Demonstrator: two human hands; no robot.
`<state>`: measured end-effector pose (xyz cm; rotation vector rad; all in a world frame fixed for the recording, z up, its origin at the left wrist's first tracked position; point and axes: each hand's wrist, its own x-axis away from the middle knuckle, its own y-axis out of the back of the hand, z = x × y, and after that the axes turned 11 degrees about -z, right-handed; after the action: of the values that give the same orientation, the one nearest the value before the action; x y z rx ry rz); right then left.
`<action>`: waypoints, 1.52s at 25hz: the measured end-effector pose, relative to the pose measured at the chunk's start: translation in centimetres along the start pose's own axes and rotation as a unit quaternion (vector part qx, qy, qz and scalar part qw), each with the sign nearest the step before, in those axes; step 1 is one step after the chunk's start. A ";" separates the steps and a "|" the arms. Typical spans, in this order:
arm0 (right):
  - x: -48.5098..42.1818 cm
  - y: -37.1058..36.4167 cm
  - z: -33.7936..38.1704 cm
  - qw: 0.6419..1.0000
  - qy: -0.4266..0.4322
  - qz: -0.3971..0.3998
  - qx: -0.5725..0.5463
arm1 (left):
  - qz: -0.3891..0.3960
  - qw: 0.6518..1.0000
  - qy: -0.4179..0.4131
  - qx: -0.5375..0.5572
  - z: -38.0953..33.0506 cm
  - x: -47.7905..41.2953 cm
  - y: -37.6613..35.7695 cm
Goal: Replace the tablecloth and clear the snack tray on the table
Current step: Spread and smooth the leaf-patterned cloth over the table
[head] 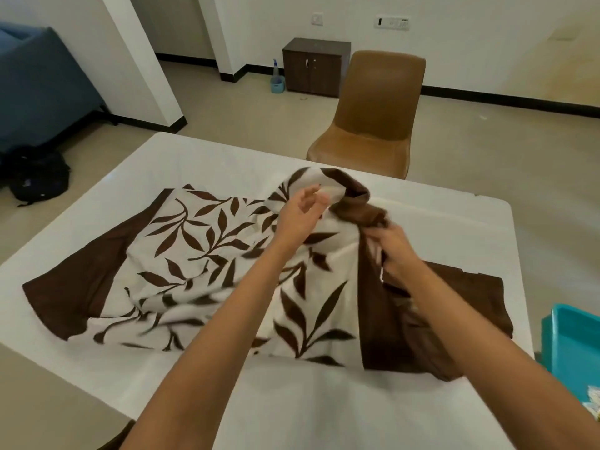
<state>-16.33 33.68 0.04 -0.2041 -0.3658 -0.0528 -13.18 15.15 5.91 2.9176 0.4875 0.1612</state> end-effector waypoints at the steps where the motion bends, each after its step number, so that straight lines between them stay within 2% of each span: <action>1: -1.7 1.8 2.0 0.996 -0.012 -0.052 -0.070 | -0.032 0.999 -0.021 -0.035 1.4 0.6 0.8; 3: -4.5 5.9 4.2 0.980 0.001 -0.134 -0.148 | -0.050 0.994 -0.011 -0.101 5.3 2.2 2.6; 4: -5.1 7.8 4.3 0.979 0.003 -0.156 -0.134 | -0.058 0.989 0.002 -0.138 7.4 3.5 3.4; 5: -5.3 9.6 3.7 0.982 -0.018 -0.171 -0.071 | -0.082 0.981 0.008 -0.175 9.7 4.8 4.1; 7: -4.3 12.5 1.2 0.974 -0.087 -0.163 0.134 | -0.171 0.956 0.019 -0.237 13.5 7.2 5.2; 9: -1.9 13.8 -1.9 0.944 -0.108 -0.135 0.282 | -0.286 0.915 0.107 -0.265 16.2 8.7 5.6; 11: 1.0 13.1 -4.9 0.919 -0.072 -0.118 0.368 | -0.358 0.877 0.273 -0.166 17.3 9.3 5.4; 12: 2.4 12.5 -6.3 0.902 -0.049 -0.106 0.416 | -0.360 0.861 0.347 -0.089 17.6 9.4 5.0; 13: 3.5 11.8 -7.7 0.879 -0.026 -0.094 0.466 | -0.342 0.852 0.395 -0.021 17.7 9.4 4.7; 15: 4.7 10.2 -9.8 0.856 0.018 -0.094 0.509 | -0.277 0.862 0.413 0.102 17.6 9.0 4.3; 17: 5.3 8.2 -10.5 0.859 0.050 -0.076 0.504 | -0.209 0.851 0.413 0.249 17.3 8.1 3.9; 18: 5.5 7.1 -10.4 0.872 0.049 -0.048 0.485 | -0.183 0.839 0.422 0.291 16.6 7.6 3.7; 20: 6.5 5.1 -9.1 0.927 0.000 0.032 0.374 | -0.180 0.820 0.433 0.328 15.2 6.5 3.7; 22: 7.7 3.8 -7.1 0.963 -0.073 0.097 0.242 | -0.248 0.803 0.418 0.345 14.0 5.6 4.5; 24: 8.1 3.4 -5.4 0.975 -0.075 0.103 0.181 | -0.359 0.784 0.368 0.348 13.0 4.7 6.3; 26: 8.8 3.2 -3.9 0.982 -0.064 0.086 0.153 | -0.456 0.785 0.324 0.267 12.0 4.4 8.2; 28: 9.2 2.8 -4.0 0.985 -0.072 0.072 0.141 | -0.478 0.803 0.331 0.129 11.6 5.0 8.3; 30: 9.7 2.0 -4.9 0.986 -0.121 0.063 0.099 | -0.441 0.832 0.332 -0.054 11.1 6.7 6.4; 31: 9.7 1.6 -5.6 0.984 -0.152 0.060 0.072 | -0.406 0.859 0.285 -0.127 11.2 7.8 5.1; 33: 9.7 0.7 -7.2 0.979 -0.189 0.066 0.036 | -0.275 0.936 0.157 -0.153 11.4 9.9 2.3; 34: 9.8 0.2 -7.6 0.979 -0.191 0.071 0.028 | -0.183 0.964 0.135 -0.139 11.3 10.7 1.2; 36: 10.1 -0.6 -8.2 0.979 -0.182 0.083 0.031 | -0.027 0.979 0.132 -0.152 11.2 11.9 -0.3; 37: 10.3 -0.8 -8.5 0.980 -0.171 0.091 0.052 | -0.003 0.977 0.121 -0.174 11.5 11.9 -0.5; 38: 10.5 -1.0 -8.7 0.980 -0.160 0.086 0.083 | -0.013 0.976 0.104 -0.189 11.9 11.8 -0.4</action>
<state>-3.59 30.72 -3.93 -0.0766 -0.6696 0.1827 -0.62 17.54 -4.94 2.5329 0.4653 0.5021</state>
